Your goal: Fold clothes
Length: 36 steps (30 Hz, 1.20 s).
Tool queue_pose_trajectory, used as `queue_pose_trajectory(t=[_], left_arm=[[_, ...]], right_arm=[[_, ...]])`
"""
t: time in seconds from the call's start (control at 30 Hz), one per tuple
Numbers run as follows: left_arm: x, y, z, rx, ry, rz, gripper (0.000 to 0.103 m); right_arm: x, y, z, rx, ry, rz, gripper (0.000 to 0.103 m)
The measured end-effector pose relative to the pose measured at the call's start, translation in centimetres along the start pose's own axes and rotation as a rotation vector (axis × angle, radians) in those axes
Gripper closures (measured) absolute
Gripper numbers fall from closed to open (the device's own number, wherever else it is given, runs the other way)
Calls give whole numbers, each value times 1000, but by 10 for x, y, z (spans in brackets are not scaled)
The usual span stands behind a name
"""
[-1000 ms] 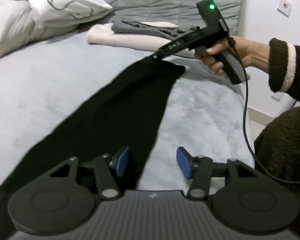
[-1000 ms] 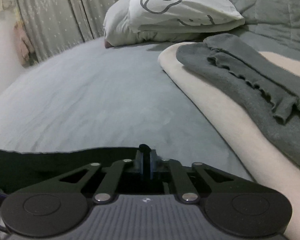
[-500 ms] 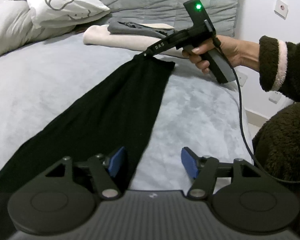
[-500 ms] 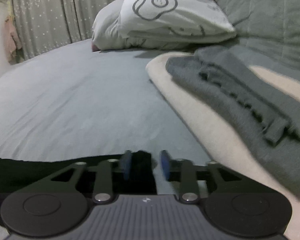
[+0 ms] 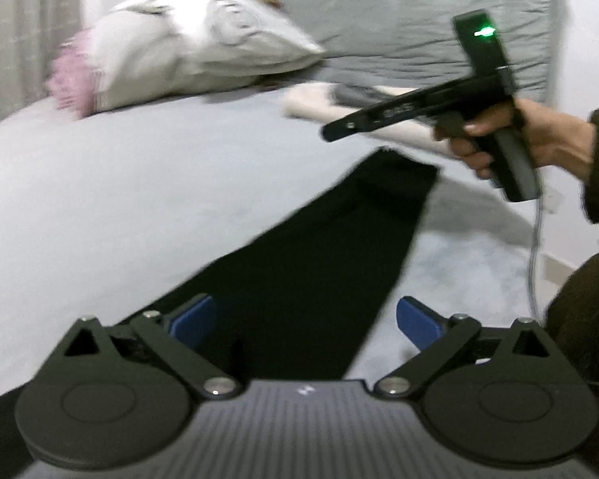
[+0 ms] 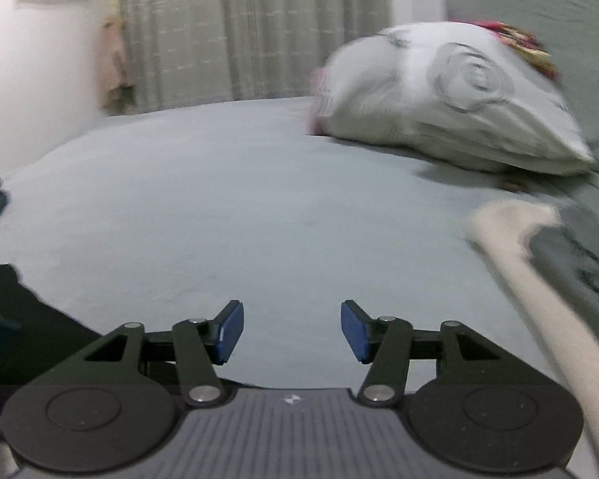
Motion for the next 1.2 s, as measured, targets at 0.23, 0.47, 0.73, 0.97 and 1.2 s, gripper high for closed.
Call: queue_pose_trajectory(t=[0.23, 0.47, 0.73, 0.97, 1.2], left_arm=[[-64, -69, 22, -186, -2, -254, 4], [-109, -129, 47, -356, 9, -449, 4], [-148, -183, 86, -586, 64, -502, 5], [-167, -209, 106, -815, 157, -446, 14], [-173, -221, 97, -882, 213, -438, 15]], right_arm=[[19, -84, -24, -68, -1, -117, 48], [33, -160, -39, -70, -11, -214, 48], [51, -231, -35, -92, -24, -326, 48], [62, -277, -25, -148, -46, -443, 48], [73, -311, -18, -211, -89, -532, 59]])
Point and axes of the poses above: each gripper's, at about its wrist camera, not at the fingertips, and x roughly the way its jaws point, y to its right, z to its underside, the point moved 5 cm from there along x, roughly the way its jaws point, and after that the axes turned 10 degrees about z, right-handed, at the moved point
